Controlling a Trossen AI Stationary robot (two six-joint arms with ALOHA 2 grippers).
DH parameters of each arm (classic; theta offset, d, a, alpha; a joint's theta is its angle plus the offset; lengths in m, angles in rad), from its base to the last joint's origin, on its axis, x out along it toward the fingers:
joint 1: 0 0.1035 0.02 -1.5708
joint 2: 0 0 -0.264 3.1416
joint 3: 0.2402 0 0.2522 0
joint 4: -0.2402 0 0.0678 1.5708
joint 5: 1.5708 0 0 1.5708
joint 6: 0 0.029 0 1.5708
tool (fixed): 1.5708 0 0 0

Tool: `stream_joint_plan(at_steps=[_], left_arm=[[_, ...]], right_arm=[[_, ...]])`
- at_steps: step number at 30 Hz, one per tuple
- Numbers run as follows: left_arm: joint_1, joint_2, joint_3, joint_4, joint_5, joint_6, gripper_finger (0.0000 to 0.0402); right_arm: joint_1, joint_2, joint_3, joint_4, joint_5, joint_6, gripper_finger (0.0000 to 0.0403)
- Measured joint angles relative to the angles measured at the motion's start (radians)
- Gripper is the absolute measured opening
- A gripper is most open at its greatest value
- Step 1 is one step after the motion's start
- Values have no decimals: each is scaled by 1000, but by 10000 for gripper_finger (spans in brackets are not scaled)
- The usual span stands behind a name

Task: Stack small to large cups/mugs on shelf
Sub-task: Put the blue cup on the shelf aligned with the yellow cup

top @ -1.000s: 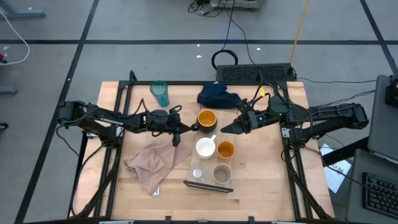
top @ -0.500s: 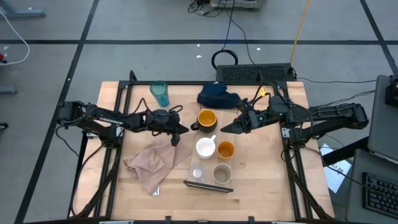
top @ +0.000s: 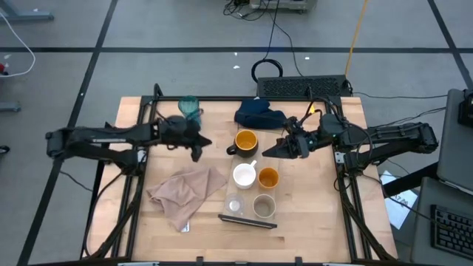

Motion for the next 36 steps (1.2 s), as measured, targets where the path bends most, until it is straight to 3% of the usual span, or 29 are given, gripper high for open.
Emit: stream_joint_plan(at_steps=[4,7,12,20,23,27,33,36], left_arm=[[47,-55,129,-219,-26,69,21],[78,-30,215,-418,-28,149,22],[115,7,344,-602,-45,252,27],[211,9,541,-816,-155,428,124],[266,31,583,-885,-196,460,164],[340,72,602,-975,-171,550,198],[409,134,603,-1004,-151,649,206],[441,161,603,-1013,-89,697,207]], right_arm=[[0,0,0,0,-1,-48,75],[3,0,0,1,-2,-71,75],[35,0,0,8,-1,-108,75],[104,0,0,8,59,-156,75],[129,3,0,8,81,-169,75],[149,13,0,8,83,-186,75],[163,46,0,8,84,-186,75],[177,66,0,9,84,-185,75]])
